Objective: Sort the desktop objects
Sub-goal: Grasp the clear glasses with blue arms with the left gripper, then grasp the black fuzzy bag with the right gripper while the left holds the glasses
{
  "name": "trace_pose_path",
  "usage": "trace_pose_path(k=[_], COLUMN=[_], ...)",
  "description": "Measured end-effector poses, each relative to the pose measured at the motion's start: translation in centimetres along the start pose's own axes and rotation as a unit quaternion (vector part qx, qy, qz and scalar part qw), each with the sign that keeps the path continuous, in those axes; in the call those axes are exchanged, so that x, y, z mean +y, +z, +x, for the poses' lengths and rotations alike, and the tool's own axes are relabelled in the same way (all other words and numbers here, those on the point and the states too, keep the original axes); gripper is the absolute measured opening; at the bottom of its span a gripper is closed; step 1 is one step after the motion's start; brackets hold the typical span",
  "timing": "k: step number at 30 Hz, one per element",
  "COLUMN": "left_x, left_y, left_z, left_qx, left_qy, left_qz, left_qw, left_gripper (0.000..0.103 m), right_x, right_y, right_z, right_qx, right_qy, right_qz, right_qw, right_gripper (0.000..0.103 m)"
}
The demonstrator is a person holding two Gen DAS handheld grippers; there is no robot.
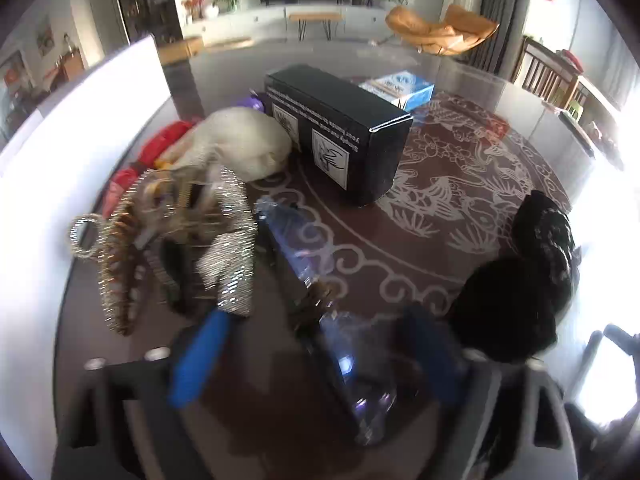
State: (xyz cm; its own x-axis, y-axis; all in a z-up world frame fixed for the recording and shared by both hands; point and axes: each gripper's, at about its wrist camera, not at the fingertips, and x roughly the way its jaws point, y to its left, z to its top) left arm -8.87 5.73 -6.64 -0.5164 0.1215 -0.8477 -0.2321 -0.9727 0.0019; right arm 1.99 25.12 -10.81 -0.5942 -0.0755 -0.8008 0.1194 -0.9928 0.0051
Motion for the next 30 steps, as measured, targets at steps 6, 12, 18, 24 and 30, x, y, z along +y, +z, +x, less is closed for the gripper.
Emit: trace_pose_path(k=[6,12,18,24,30], left_x=[2.9,4.8,3.4,1.5,4.7], left_y=[-4.3,-7.3,-6.4,-6.7,-7.1], left_z=[-3.3,-5.3,-4.2,-4.0,-4.2], left_qx=[0.018,0.050,0.041,0.011,-0.008], left_qy=[-0.052,-0.104,-0.089,-0.045,-0.026], left_qz=[0.023,0.037,0.039,0.084,0.008], left_qw=[0.9982,0.9926,0.9944,0.9954,0.9996], left_gripper=[0.030,0.038,0.076,0.041,0.021], right_x=[-0.6,-0.7,-0.1,-0.1,0.3], right_y=[-0.1,-0.1,0.0,0.0,1.7], right_z=[-0.2,-0.2,0.1,0.2,-0.5], right_qx=[-0.009,-0.010,0.003,0.008,0.051], right_qy=[0.011,0.013,-0.005,-0.007,0.088], right_qz=[0.016,0.020,0.002,-0.001,0.054], right_qw=[1.000,1.000,1.000,1.000,0.993], right_gripper=[0.103,0.103,0.103,0.103,0.100])
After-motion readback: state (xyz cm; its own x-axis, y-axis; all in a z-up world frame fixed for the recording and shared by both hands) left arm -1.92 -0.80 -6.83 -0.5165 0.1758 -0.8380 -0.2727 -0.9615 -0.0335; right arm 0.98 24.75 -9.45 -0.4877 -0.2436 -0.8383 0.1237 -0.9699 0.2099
